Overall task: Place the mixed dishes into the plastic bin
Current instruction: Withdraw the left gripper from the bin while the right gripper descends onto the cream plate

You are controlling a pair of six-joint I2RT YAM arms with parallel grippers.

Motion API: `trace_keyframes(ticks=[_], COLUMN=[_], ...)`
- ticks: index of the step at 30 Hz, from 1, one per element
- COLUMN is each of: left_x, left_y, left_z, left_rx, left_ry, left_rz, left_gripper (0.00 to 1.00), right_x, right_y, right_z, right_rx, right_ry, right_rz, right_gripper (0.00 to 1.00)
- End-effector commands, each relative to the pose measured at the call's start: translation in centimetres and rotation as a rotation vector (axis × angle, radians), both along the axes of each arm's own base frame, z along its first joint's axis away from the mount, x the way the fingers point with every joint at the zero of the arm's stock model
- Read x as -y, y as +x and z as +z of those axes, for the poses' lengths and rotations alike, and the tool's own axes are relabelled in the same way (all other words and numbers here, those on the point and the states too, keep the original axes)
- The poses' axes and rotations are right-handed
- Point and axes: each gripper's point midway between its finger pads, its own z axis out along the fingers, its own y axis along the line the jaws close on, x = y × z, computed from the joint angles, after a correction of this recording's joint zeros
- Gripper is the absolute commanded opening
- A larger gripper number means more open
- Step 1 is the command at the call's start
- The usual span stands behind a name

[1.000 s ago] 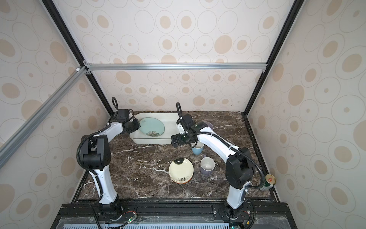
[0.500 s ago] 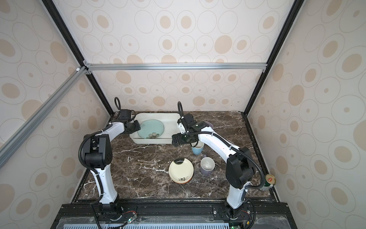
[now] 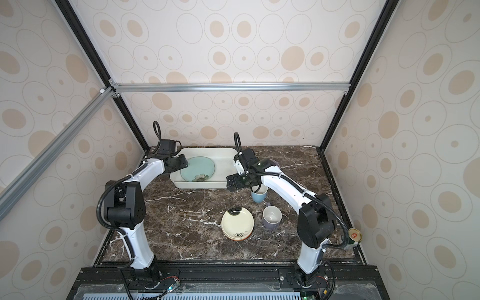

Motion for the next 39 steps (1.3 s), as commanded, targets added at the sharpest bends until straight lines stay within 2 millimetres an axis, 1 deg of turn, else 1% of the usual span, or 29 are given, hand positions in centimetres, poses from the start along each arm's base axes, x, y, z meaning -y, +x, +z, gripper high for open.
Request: trace_keyframes(ticks=[1,3,5,7,9,11,13,16,18,21,23,26,29,33,39], left_x=[3.0,5.2,7.5,9.4,10.6,11.4,11.8,11.5,11.1,10.7,10.4,10.0,9.7,9.1,8.9], left_y=[-2.3,-4.4,-6.9,-9.8,-12.5,-15.0,-17.4,-20.2,-21.4,-22.8,-23.4,-23.8,-24.1,-24.2,-24.2], left_z=[4.8,5.7,5.7,4.9,3.9,2.9,1.6,-0.3,-1.1,-2.0,-2.3,-2.3,-1.8,-1.6,-1.7], left_rx=[0.102,0.124,0.131,0.124,0.114,0.104,0.092,0.072,0.065,0.057,0.052,0.054,0.067,0.075,0.076], left_ry=[0.007,-0.017,-0.054,-0.084,-0.102,-0.125,-0.156,-0.178,-0.187,-0.186,-0.176,-0.155,-0.141,-0.123,-0.118], left_rz=[-0.081,-0.135,-0.197,-0.244,-0.278,-0.302,-0.315,-0.316,-0.313,-0.321,-0.324,-0.331,-0.335,-0.319,-0.307], left_gripper=[0.50,0.52,0.52,0.52,0.53,0.54,0.54,0.55,0.55,0.56,0.57,0.61,0.64,0.67,0.69], right_x=[2.1,3.0,3.7,4.6,5.3,5.7,5.7,5.2,4.8,4.2,3.9,3.9,4.0,4.4,3.9], right_y=[-0.8,-1.4,-2.2,-3.3,-4.5,-5.8,-7.6,-10.1,-11.9,-14.4,-15.7,-16.8,-17.2,-17.2,-16.9], right_z=[1.4,1.6,1.9,2.0,1.8,1.6,0.9,-0.5,-1.7,-3.8,-5.1,-6.9,-7.9,-9.2,-10.3], right_rx=[0.033,0.036,0.040,0.042,0.035,0.017,-0.007,-0.018,-0.040,-0.075,-0.088,-0.111,-0.119,-0.126,-0.144], right_ry=[-0.049,-0.064,-0.068,-0.068,-0.059,-0.044,-0.045,-0.107,-0.136,-0.137,-0.136,-0.154,-0.179,-0.188,-0.212], right_rz=[-0.031,-0.045,-0.057,-0.076,-0.085,-0.093,-0.088,-0.074,-0.071,-0.085,-0.100,-0.125,-0.149,-0.188,-0.182], right_gripper=[1.00,1.00,1.00,1.00,1.00,1.00,1.00,1.00,1.00,1.00,1.00,1.00,1.00,1.00,1.00])
